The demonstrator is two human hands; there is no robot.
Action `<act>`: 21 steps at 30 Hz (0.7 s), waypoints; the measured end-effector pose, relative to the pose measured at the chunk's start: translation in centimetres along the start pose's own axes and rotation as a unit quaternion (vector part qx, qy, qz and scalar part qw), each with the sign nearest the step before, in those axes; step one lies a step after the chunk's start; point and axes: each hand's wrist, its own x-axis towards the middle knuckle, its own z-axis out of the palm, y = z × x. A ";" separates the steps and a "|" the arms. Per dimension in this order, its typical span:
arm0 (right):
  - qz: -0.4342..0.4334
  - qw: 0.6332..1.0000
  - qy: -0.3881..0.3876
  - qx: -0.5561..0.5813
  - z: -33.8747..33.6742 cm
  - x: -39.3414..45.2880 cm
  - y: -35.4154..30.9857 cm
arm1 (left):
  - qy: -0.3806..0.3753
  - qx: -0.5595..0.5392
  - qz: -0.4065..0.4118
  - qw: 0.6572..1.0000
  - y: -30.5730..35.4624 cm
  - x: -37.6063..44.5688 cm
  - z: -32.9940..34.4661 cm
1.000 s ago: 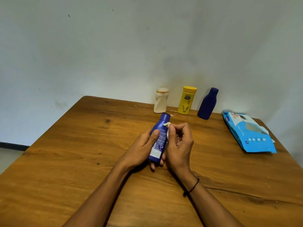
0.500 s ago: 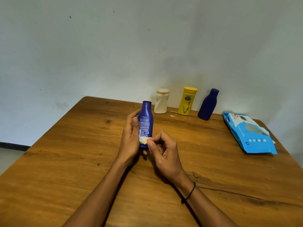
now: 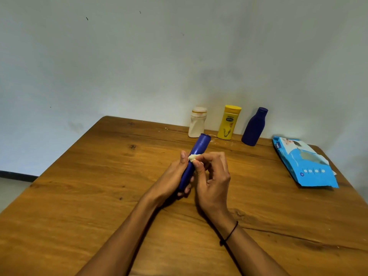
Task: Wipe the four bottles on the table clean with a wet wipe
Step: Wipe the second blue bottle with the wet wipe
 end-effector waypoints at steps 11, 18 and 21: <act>0.043 0.995 0.092 0.013 -0.6 0.9 0.6 | -0.103 -0.013 -0.004 0.995 1.1 -0.8 0.1; -0.052 0.997 -0.045 -0.028 -1.1 0.9 0.8 | 0.018 -0.062 -0.010 0.998 0.9 -0.6 -0.4; -0.092 0.988 -0.124 -0.030 -0.7 0.5 0.6 | 0.101 -0.053 0.000 0.993 0.8 -0.4 -0.4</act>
